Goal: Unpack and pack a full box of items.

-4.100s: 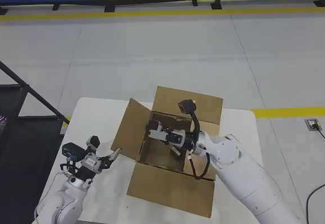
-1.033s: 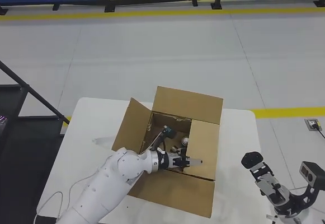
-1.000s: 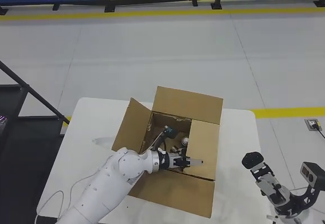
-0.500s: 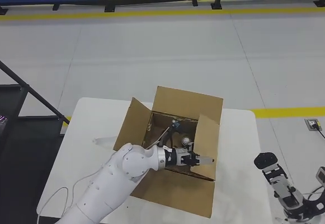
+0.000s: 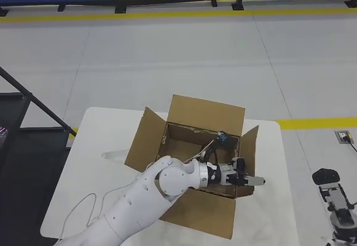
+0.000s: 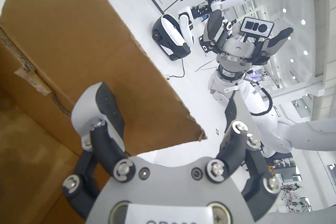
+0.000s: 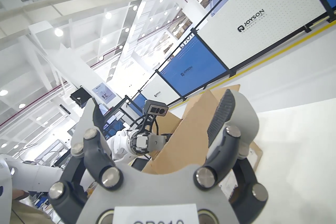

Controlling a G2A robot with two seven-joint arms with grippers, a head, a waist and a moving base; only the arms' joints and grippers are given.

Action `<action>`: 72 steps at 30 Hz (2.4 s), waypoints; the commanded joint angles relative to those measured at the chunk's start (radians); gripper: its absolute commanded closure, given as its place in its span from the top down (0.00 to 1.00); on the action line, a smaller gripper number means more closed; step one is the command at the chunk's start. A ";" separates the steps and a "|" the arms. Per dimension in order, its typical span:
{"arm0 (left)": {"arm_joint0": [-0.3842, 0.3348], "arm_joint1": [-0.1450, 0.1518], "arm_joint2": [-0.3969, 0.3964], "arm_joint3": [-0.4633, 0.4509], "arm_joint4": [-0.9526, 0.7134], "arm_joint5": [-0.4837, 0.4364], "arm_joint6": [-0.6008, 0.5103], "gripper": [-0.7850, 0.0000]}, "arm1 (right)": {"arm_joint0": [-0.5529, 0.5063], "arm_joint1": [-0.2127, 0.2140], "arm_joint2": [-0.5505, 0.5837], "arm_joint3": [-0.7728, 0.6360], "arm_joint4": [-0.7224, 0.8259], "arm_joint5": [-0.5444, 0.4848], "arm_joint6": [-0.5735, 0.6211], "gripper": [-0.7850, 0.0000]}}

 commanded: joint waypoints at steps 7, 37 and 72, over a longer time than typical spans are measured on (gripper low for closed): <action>-0.070 -0.095 0.098 0.189 -0.028 -0.008 0.002 1.00 | -0.031 -0.006 0.024 0.068 0.024 -0.022 -0.025 1.00; 0.551 0.129 -0.701 -0.722 0.319 0.046 -0.075 1.00 | 0.119 -0.009 -0.155 -0.127 -0.217 0.145 0.132 1.00; 0.792 0.191 -1.032 -0.617 0.405 0.190 0.007 0.00 | 0.360 -0.022 -0.514 -0.160 -0.961 0.475 0.253 1.00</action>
